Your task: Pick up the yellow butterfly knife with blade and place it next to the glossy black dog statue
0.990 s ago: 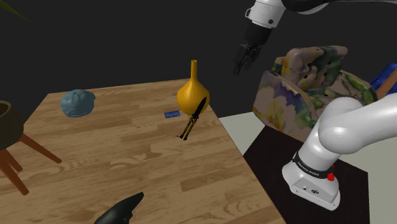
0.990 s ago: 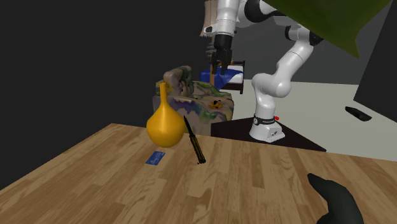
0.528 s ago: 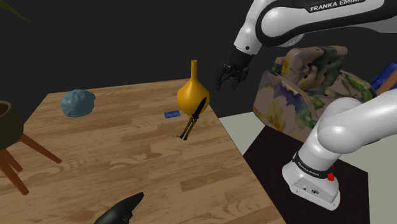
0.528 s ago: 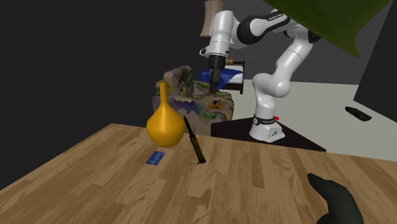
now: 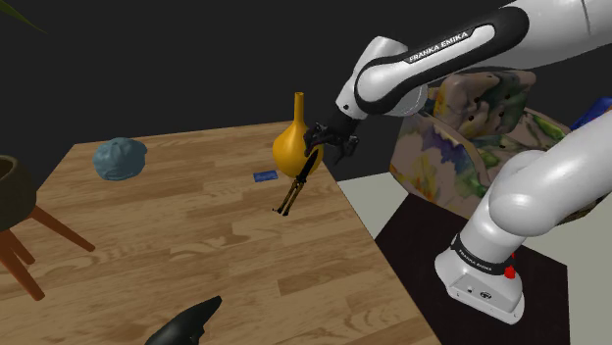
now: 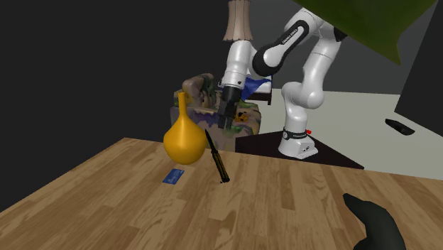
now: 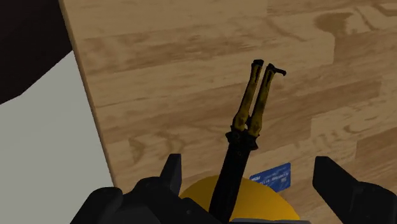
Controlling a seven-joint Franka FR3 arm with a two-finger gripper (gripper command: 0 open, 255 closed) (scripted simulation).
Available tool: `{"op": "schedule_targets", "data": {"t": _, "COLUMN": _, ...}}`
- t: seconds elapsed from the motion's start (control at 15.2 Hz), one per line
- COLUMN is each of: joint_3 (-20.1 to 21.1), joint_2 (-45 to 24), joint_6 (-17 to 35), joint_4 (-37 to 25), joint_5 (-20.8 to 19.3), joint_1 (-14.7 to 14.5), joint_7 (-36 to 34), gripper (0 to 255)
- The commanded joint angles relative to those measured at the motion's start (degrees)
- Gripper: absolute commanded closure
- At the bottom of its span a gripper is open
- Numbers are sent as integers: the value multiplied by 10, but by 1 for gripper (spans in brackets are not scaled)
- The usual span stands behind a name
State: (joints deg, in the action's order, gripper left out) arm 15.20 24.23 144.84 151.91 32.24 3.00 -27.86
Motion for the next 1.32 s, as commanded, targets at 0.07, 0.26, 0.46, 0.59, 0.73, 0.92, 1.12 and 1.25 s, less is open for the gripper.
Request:
{"op": "schedule_targets", "data": {"t": 0.07, "joint_3": 13, "joint_2": -76, "joint_6": 95, "joint_4": -3, "joint_5": 58, "joint_1": -7, "joint_7": -33, "gripper": 0}}
{"op": "schedule_targets", "data": {"t": 0.26, "joint_3": 17, "joint_2": -130, "joint_6": 149, "joint_4": -16, "joint_5": 99, "joint_1": -17, "joint_7": -40, "gripper": 0}}
{"op": "schedule_targets", "data": {"t": 0.46, "joint_3": 19, "joint_2": -162, "joint_6": 174, "joint_4": -24, "joint_5": 115, "joint_1": -25, "joint_7": -26, "gripper": 0}}
{"op": "schedule_targets", "data": {"t": 0.59, "joint_3": 20, "joint_2": -183, "joint_6": 190, "joint_4": -31, "joint_5": 127, "joint_1": -30, "joint_7": -15, "gripper": 0}}
{"op": "schedule_targets", "data": {"t": 0.73, "joint_3": 22, "joint_2": -200, "joint_6": 202, "joint_4": -36, "joint_5": 137, "joint_1": -33, "joint_7": -6, "gripper": 0}}
{"op": "schedule_targets", "data": {"t": 0.92, "joint_3": 22, "joint_2": -200, "joint_6": 202, "joint_4": -36, "joint_5": 137, "joint_1": -33, "joint_7": -6, "gripper": 0}}
{"op": "schedule_targets", "data": {"t": 1.12, "joint_3": 22, "joint_2": -200, "joint_6": 202, "joint_4": -36, "joint_5": 137, "joint_1": -33, "joint_7": -6, "gripper": 0}}
{"op": "schedule_targets", "data": {"t": 1.25, "joint_3": 22, "joint_2": -200, "joint_6": 202, "joint_4": -36, "joint_5": 137, "joint_1": -33, "joint_7": -6, "gripper": 255}}
